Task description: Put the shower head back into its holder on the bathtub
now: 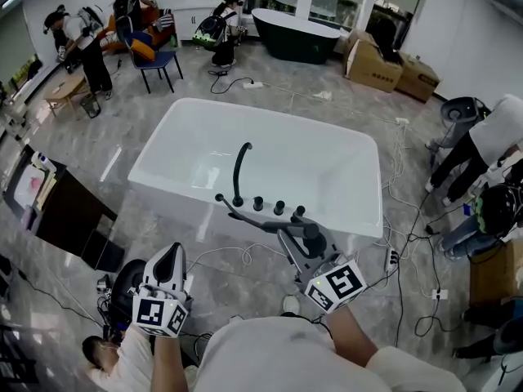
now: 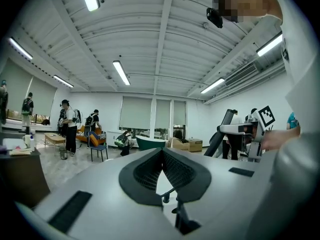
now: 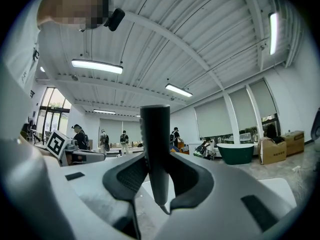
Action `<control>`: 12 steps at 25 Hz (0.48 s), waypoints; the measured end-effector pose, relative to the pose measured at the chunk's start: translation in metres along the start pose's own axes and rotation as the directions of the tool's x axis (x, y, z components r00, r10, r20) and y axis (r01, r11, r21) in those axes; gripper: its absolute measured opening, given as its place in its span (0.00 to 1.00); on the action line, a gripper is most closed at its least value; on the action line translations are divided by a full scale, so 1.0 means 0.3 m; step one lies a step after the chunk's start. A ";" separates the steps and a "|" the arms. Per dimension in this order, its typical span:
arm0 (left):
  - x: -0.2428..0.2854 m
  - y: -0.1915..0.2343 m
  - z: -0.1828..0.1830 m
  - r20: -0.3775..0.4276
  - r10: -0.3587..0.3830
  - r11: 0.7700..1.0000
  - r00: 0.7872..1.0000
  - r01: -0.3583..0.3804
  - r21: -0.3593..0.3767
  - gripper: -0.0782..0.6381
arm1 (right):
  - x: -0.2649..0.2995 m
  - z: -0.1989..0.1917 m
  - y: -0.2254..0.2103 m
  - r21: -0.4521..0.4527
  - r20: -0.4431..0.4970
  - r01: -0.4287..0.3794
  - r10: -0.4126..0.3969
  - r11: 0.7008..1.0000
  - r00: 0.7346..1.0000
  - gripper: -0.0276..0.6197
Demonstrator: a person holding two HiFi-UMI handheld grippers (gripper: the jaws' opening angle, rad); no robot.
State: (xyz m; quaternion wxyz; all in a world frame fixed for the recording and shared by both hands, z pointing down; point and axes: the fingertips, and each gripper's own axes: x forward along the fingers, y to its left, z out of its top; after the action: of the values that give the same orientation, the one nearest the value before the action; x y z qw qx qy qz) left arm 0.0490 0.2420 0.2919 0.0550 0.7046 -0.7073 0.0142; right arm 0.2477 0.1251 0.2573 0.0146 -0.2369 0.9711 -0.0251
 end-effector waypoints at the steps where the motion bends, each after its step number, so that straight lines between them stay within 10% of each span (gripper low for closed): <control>1: -0.015 0.010 -0.003 -0.001 -0.003 1.000 1.000 0.003 -0.003 0.12 | 0.005 -0.003 0.017 -0.017 -0.005 0.003 -0.003 1.000 1.000 0.26; 12: -0.179 0.126 -0.025 -0.016 -0.051 0.999 0.999 0.051 0.010 0.12 | 0.040 -0.029 0.156 -0.027 -0.018 0.088 -0.089 0.996 0.996 0.26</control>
State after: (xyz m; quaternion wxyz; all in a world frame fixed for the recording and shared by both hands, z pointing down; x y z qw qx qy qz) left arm 0.0117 0.2963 0.2963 0.0572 0.7225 -0.6887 0.0218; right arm 0.2153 0.1615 0.2630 0.0011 -0.2796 0.9600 -0.0155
